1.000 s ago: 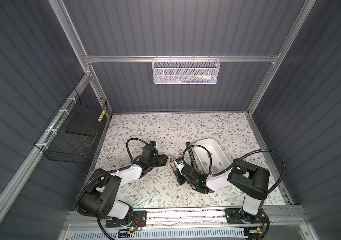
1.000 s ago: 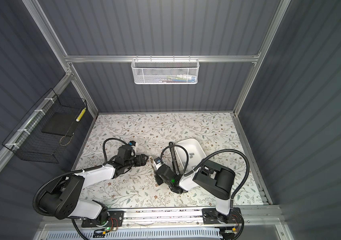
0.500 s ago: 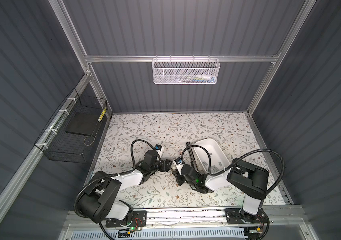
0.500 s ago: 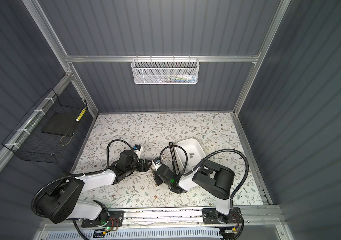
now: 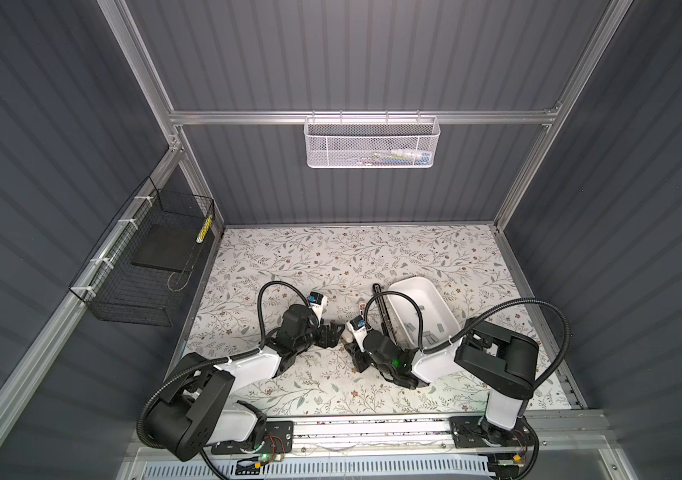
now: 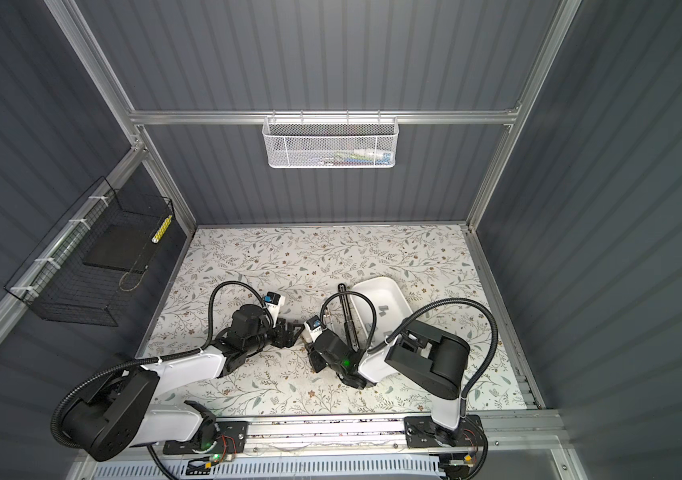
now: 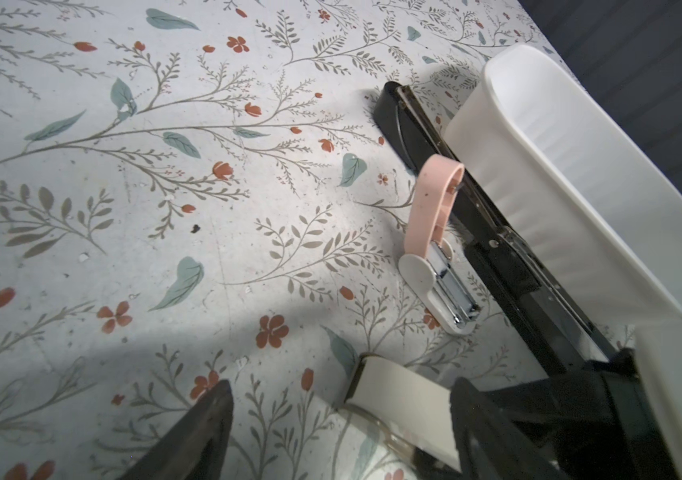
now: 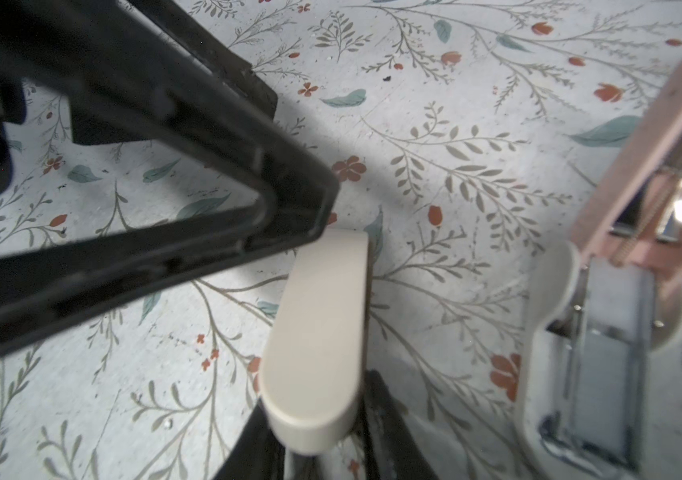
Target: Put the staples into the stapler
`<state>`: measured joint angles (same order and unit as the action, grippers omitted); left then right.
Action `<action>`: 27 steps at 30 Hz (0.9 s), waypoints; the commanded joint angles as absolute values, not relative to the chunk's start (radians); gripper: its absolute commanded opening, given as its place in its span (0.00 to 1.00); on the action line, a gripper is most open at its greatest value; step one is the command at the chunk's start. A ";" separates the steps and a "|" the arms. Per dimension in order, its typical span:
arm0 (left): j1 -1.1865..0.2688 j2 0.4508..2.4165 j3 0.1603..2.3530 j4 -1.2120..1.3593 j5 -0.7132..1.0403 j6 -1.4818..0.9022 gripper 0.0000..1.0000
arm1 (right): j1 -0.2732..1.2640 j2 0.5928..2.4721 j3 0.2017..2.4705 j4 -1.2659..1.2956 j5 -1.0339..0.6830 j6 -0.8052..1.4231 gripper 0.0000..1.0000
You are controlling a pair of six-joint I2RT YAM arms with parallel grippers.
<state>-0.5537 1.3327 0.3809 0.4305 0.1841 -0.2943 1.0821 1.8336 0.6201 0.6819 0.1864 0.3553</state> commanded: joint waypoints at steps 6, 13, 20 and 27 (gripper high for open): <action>-0.565 1.287 0.326 0.469 0.182 -0.271 0.78 | 1.091 1.797 0.531 0.583 0.194 0.361 0.36; -0.565 1.258 0.347 0.438 0.179 -0.320 0.73 | 1.108 1.687 0.469 0.591 0.168 0.380 0.54; -0.565 1.170 0.341 0.347 0.166 -0.341 0.69 | 1.127 1.484 0.446 0.550 0.166 0.399 0.45; -0.566 1.159 0.345 0.369 0.219 -0.347 0.55 | 1.137 1.348 0.501 0.430 0.227 0.405 0.22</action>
